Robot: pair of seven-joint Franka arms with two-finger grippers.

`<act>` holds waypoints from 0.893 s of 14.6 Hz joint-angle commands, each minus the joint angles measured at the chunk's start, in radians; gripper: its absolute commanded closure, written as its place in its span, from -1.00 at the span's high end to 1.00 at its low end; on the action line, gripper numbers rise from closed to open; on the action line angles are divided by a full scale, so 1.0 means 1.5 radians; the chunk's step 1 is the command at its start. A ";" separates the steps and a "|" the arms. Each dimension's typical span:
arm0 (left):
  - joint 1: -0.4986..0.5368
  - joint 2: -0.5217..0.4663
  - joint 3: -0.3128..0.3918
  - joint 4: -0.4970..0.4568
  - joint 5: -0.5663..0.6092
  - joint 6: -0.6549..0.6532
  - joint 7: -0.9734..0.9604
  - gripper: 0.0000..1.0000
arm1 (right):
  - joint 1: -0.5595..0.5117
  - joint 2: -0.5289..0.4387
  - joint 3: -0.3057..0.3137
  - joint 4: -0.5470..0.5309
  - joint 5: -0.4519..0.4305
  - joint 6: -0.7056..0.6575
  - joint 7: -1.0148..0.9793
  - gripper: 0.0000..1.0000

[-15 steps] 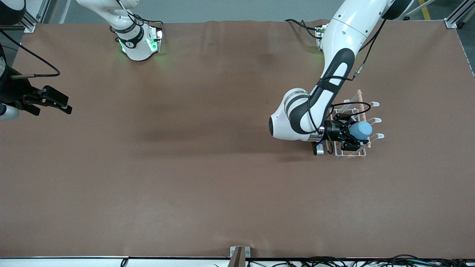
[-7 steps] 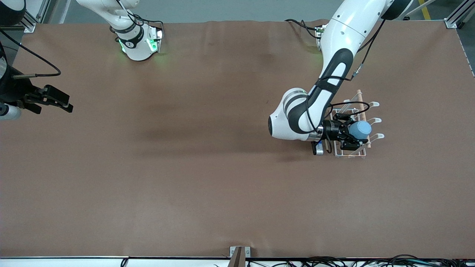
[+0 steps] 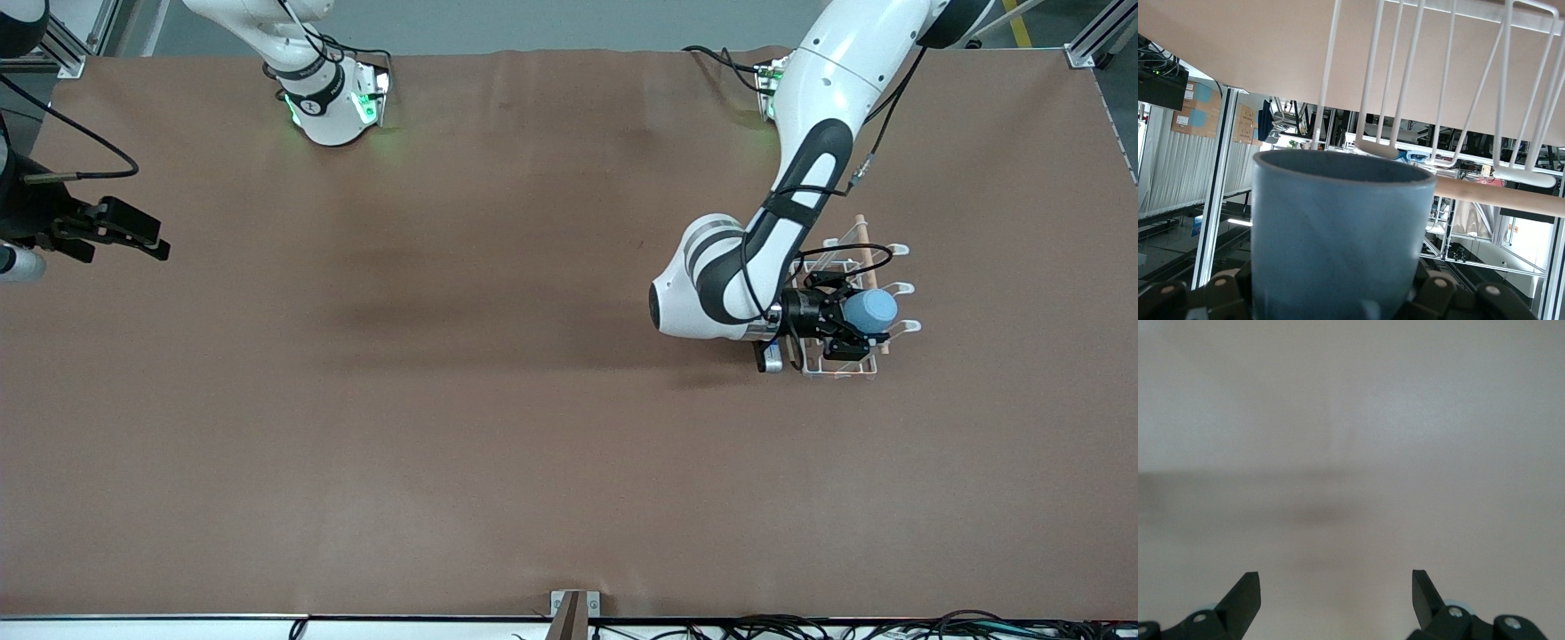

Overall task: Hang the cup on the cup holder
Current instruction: 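Lower the cup with the left gripper onto a rack hook, then open the left gripper and release the cup on the hook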

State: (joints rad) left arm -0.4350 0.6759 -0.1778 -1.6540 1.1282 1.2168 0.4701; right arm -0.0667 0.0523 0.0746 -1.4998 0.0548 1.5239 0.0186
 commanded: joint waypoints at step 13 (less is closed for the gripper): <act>0.007 -0.004 -0.006 -0.020 0.002 0.010 -0.051 1.00 | -0.003 -0.006 0.008 0.010 -0.010 -0.010 0.006 1.00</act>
State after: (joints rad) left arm -0.4306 0.6836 -0.1801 -1.6791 1.1282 1.2272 0.4052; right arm -0.0662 0.0520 0.0803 -1.4881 0.0548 1.5205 0.0186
